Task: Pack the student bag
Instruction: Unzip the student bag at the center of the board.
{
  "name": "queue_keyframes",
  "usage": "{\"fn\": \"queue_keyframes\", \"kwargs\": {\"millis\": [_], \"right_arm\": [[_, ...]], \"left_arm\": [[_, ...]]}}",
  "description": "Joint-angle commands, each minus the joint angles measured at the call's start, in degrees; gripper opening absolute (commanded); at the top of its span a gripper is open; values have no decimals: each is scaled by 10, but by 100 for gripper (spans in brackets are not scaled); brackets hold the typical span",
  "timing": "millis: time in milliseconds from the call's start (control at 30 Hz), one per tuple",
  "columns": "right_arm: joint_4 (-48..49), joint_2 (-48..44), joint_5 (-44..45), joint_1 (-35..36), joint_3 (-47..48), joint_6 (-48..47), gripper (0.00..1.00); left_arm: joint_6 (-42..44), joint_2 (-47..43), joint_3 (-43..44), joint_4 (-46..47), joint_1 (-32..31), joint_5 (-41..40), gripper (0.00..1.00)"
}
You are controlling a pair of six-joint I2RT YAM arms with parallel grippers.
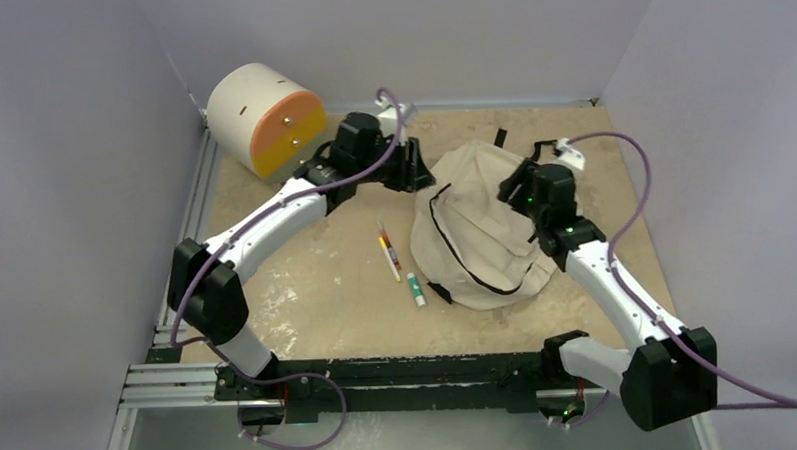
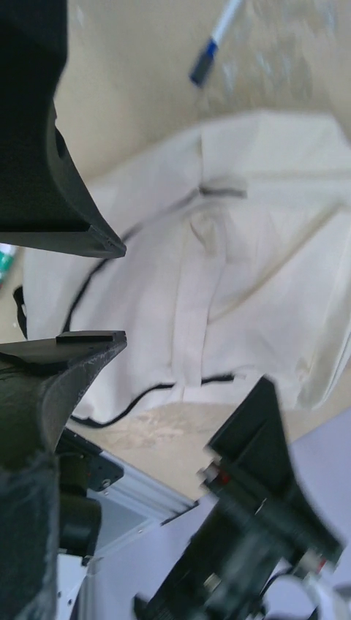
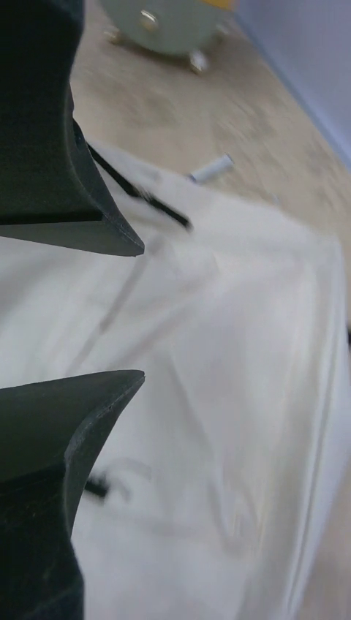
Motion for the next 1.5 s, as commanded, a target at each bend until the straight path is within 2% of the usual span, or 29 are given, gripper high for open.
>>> {"fn": "queue_keyframes", "kwargs": {"millis": [0, 167, 400, 700, 967, 1333, 1467], "right_arm": [[6, -22, -18, -135, -48, 78, 60], [10, -49, -27, -215, -102, 126, 60], [11, -75, -65, -254, -159, 174, 61], [39, -31, -143, -268, -179, 148, 61], [68, -38, -186, -268, -215, 145, 55], [99, -11, -204, -268, -214, 112, 37], [106, 0, -245, -267, -213, 81, 36]], "left_arm": [[24, 45, 66, 18, -58, -30, 41], [34, 120, 142, 13, -115, -51, 41], [59, 246, 261, -14, -170, -84, 42], [64, 335, 351, -31, -183, -86, 42], [70, 296, 266, -2, -184, -106, 42], [68, 301, 268, -5, -185, -100, 42], [68, 301, 271, -11, -185, -104, 42]]}}
